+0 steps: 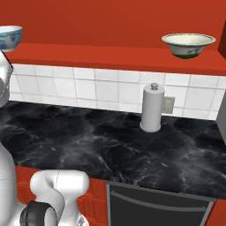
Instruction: Move the bowls from the cabinet to the plates on the dining table.
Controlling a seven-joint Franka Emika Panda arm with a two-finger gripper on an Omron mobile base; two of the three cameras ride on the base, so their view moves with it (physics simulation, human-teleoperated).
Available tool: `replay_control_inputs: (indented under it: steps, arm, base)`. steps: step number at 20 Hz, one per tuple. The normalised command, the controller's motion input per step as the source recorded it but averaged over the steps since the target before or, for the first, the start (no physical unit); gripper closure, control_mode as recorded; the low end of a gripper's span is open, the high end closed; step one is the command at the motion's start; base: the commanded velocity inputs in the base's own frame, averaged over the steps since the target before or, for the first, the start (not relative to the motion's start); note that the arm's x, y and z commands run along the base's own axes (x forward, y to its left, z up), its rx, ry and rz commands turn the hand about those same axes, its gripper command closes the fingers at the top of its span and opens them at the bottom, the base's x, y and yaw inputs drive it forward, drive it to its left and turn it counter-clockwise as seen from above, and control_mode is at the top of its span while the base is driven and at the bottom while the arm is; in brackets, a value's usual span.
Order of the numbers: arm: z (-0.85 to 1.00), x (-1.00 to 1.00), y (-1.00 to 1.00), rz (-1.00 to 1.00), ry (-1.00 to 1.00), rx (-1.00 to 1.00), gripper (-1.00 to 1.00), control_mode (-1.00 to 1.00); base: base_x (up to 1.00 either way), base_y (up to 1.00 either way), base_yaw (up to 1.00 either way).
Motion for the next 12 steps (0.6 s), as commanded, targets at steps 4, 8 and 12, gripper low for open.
replay_control_inputs:
  steps: [4, 8, 12]
  arm:
    - [0.0, 0.0, 0.37, 0.0, -0.03, -0.01, -1.0, -1.0]
    - [-0.01, 0.0, 0.36, 0.0, -0.02, -0.01, -1.0, -1.0]
    - [-0.02, 0.0, 0.36, 0.0, -0.02, -0.02, -1.0, -1.0]
  base:
    - [0.0, 0.0, 0.0]
    - [0.0, 0.0, 0.0]
    - [0.0, 0.0, 0.0]
